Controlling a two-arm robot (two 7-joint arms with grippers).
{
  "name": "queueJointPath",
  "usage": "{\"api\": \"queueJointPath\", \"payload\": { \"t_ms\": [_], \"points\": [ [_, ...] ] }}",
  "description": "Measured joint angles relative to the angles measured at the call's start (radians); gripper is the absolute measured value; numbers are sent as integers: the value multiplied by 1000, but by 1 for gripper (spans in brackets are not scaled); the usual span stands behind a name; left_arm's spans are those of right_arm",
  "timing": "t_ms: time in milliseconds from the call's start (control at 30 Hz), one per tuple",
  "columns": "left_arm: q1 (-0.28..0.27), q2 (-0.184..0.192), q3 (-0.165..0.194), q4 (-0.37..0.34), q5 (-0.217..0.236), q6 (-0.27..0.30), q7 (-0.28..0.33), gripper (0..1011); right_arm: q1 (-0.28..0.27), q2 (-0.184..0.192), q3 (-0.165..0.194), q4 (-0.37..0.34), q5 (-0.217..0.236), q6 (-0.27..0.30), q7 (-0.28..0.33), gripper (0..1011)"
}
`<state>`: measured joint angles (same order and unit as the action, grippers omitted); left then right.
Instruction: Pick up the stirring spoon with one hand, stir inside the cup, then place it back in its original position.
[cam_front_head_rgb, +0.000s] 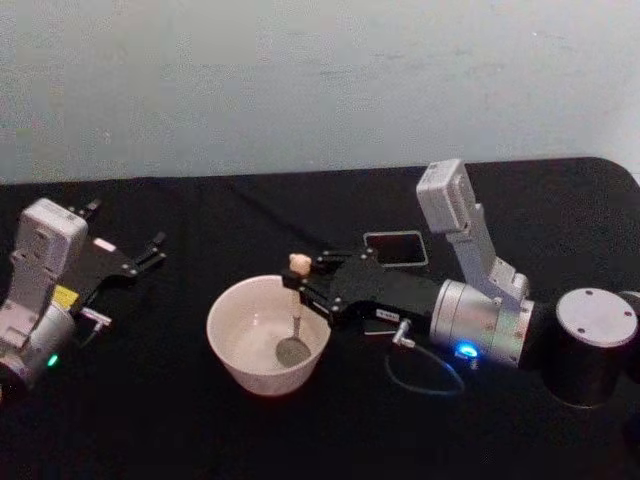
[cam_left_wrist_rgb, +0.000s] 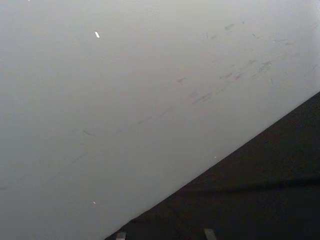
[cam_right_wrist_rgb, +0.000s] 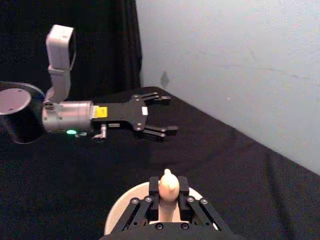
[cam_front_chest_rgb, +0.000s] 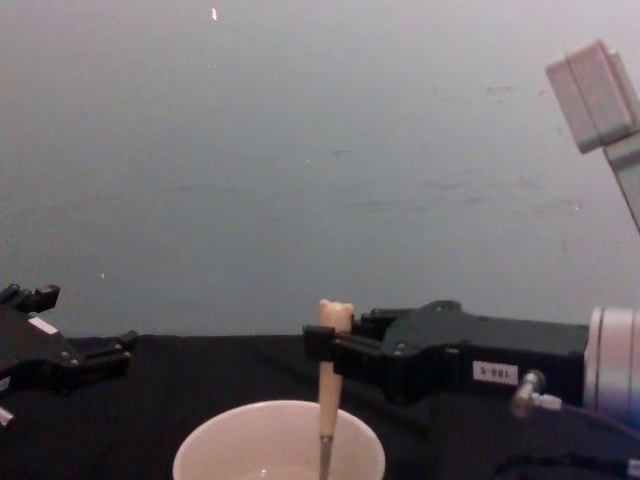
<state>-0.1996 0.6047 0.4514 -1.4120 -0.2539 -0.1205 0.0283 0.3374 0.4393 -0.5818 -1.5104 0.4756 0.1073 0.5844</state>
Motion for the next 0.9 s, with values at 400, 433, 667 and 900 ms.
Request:
{"api": "queueJointPath", "payload": {
  "t_ms": [400, 433, 667, 900],
  "points": [
    [0, 0, 0, 0, 0, 0, 0, 1002, 11, -31, -32, 8, 9, 17, -8, 212],
    [0, 0, 0, 0, 0, 0, 0, 1001, 15, -35, -34, 12, 9, 17, -10, 212],
    [0, 0, 0, 0, 0, 0, 0, 1001, 48, -72, -47, 51, 2, 19, -28, 212],
    [0, 0, 0, 0, 0, 0, 0, 1001, 70, -98, -47, 88, -10, 17, -46, 212]
  ]
}}
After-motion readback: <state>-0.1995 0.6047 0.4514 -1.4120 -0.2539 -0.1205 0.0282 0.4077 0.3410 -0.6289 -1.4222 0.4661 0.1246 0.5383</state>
